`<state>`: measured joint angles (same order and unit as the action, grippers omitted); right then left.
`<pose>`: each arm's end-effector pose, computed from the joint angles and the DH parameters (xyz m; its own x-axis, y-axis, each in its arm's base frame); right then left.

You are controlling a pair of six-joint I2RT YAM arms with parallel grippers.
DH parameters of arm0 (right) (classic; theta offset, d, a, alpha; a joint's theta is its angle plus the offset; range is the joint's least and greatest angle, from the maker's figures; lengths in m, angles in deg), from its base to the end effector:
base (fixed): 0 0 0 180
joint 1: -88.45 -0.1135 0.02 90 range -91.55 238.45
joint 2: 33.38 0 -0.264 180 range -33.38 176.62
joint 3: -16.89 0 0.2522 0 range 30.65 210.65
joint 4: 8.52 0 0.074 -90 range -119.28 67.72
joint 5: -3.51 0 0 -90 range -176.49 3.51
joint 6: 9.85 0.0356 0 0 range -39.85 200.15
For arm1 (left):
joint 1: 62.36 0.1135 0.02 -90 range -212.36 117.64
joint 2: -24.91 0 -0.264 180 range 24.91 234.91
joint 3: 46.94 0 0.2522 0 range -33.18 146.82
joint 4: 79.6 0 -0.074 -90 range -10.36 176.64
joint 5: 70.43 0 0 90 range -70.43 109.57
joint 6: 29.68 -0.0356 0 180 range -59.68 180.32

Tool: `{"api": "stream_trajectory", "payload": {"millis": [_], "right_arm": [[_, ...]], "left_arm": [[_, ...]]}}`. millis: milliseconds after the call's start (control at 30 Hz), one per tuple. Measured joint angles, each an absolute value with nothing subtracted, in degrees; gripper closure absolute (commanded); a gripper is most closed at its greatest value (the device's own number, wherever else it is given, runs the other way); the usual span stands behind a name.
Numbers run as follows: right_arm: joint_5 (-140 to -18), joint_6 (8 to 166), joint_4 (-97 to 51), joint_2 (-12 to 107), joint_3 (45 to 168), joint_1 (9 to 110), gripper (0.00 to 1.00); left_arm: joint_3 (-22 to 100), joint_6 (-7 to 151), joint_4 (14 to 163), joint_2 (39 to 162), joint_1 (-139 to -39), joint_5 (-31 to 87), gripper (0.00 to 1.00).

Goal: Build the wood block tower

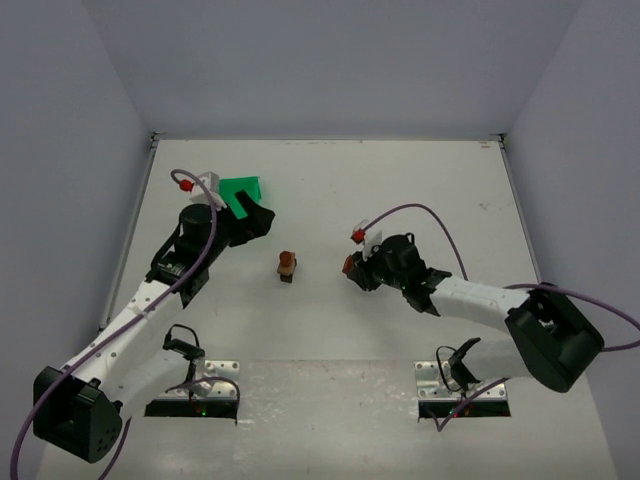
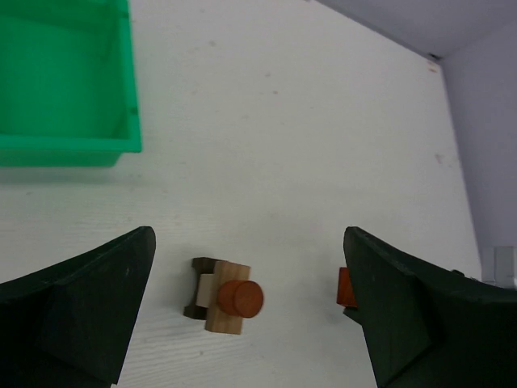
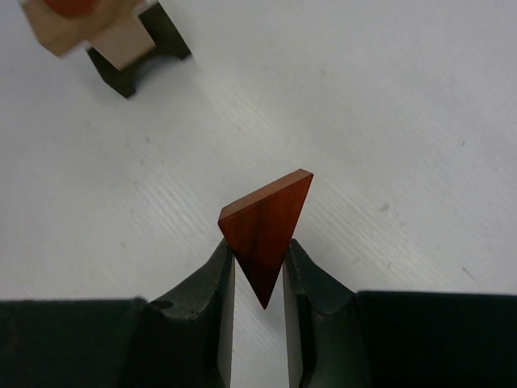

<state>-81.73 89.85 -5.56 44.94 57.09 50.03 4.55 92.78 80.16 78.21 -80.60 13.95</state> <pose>0.1975 0.1604 0.1533 -0.5580 -0.2283 -0.7978 -0.5868 0.7884 0.1849 0.2060 -0.0642 0.2761 -0.4218 -0.4234 -0.8018 -0.0013 0.8846 -0.4664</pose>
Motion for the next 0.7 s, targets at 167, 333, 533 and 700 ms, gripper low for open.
{"api": "stream_trajectory", "payload": {"millis": [167, 333, 533, 700], "right_arm": [[-77.6, 92.1, 5.0, 36.8, 52.5, 50.1, 1.00], [-76.5, 95.2, 13.3, 33.5, 51.2, 50.1, 1.00], [-75.7, 97.7, 18.5, 32.4, 51.1, 50.1, 1.00], [-74.9, 98.8, 19.6, 32.0, 51.1, 50.1, 1.00]], "left_arm": [[3.8, 93.0, 87.9, 76.8, -83.3, 27.3, 0.00], [4.5, 93.2, 91.2, 80.2, -94.7, 29.2, 0.00], [6.3, 93.5, 92.0, 86.3, -102.2, 28.0, 0.02], [7.7, 93.8, 92.5, 89.7, -104.8, 25.1, 0.11]]}}
